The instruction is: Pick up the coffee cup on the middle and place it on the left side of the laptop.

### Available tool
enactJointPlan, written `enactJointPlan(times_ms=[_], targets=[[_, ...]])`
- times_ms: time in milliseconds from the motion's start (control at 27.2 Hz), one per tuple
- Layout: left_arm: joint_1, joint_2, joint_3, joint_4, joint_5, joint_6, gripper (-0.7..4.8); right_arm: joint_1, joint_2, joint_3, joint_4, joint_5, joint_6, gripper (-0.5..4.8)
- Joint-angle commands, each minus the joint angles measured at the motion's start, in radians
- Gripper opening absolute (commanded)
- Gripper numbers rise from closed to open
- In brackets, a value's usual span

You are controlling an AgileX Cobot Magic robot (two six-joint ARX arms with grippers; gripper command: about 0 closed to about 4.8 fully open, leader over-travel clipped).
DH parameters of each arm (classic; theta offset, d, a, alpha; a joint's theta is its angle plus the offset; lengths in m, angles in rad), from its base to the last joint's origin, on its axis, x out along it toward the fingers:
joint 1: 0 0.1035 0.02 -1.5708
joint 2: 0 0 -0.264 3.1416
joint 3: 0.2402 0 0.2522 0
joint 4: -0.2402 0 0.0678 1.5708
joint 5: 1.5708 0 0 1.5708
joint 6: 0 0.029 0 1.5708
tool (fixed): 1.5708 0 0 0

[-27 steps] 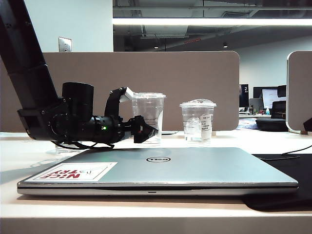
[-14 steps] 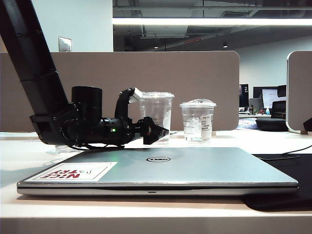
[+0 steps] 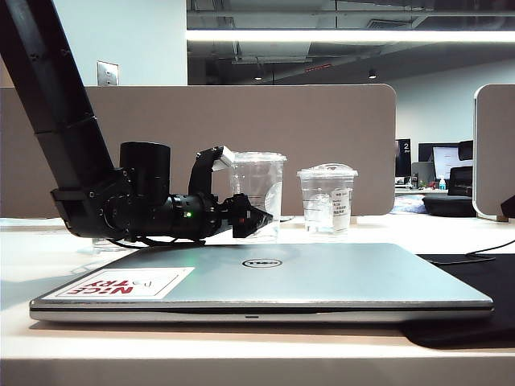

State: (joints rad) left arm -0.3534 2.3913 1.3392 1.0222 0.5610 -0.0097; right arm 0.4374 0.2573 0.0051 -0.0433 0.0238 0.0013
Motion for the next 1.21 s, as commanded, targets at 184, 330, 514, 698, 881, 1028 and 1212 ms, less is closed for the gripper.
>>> enactJointPlan(times_ms=[184,330,514,698,881,1028,1212], targets=[[0.000,-0.009,0.006,0.114,0.049,-0.055,3.34,0.000,0.001,-0.004,0.018,0.000,0.002,-0.05],[0.013,-0.046,-0.015,0.152,0.094,-0.080,3.34,0.000,0.001,-0.004,0.018,0.000,0.002,-0.05],[0.029,-0.100,-0.063,0.166,0.091,-0.076,3.35,0.000,0.001,-0.004,0.018,0.000,0.002,-0.05],[0.041,-0.184,-0.177,0.231,0.083,-0.067,3.34,0.000,0.001,-0.004,0.018,0.000,0.002,-0.05],[0.060,-0.338,-0.401,0.343,0.068,-0.069,3.34,0.000,0.001,-0.004,0.018,0.000,0.002,-0.05],[0.063,-0.434,-0.548,0.409,-0.005,-0.037,3.34,0.000,0.001,-0.004,0.018,0.000,0.002,-0.05],[0.065,-0.643,-0.822,0.409,-0.152,0.045,3.34,0.000,0.001,-0.004,0.018,0.000,0.002,-0.05]])
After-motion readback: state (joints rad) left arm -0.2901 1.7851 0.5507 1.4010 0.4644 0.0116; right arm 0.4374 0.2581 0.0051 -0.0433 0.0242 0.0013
